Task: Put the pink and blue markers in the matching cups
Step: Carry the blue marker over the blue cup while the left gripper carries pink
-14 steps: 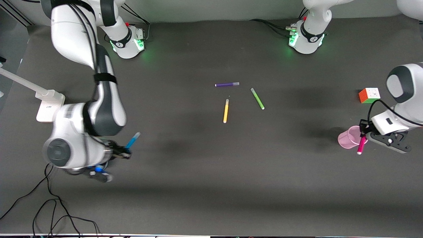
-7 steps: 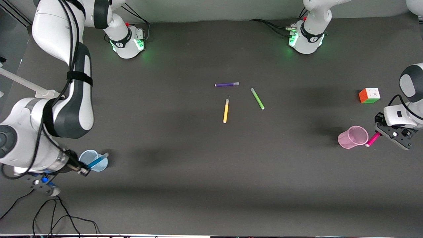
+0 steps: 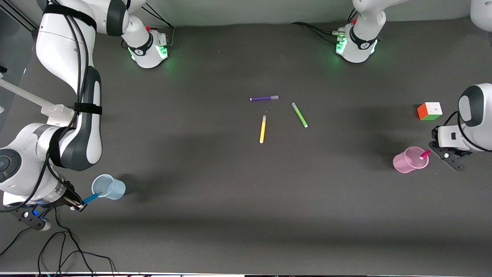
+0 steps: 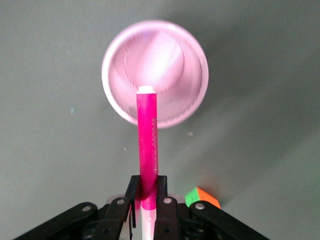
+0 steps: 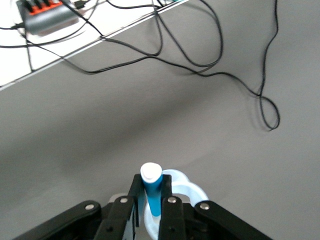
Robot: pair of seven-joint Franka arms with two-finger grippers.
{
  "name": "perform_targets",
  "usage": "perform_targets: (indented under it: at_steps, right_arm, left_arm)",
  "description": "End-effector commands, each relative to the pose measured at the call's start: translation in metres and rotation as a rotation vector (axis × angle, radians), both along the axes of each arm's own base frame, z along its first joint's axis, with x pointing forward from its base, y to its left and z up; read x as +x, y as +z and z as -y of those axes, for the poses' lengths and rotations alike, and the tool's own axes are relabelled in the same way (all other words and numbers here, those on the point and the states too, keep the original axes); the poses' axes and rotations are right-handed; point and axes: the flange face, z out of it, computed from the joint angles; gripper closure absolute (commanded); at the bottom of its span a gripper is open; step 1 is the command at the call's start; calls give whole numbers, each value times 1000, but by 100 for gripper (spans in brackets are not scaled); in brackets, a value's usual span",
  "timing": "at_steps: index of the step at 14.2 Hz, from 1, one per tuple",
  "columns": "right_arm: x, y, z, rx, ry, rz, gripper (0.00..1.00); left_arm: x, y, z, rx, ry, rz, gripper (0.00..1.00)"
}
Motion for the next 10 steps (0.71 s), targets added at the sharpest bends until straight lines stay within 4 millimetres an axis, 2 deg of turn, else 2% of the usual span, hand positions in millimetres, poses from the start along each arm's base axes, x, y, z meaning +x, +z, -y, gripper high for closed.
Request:
perform_targets:
  at_steps: [1, 4, 7, 10]
  right_arm:
    - [-11, -6, 4, -43, 59, -7, 100]
    - [-21, -34, -10, -64, 83, 6, 100]
    - [-32, -42, -17, -82, 94, 5, 100]
    - [-42, -55, -16, -108, 119, 14, 100]
  left_arm:
    - [5, 9, 9, 66, 10, -26, 100]
    - [18, 6, 24, 126, -54, -24, 100]
    - [35, -8, 37, 129, -78, -25, 100]
    - [36, -19, 49, 196, -87, -31, 100]
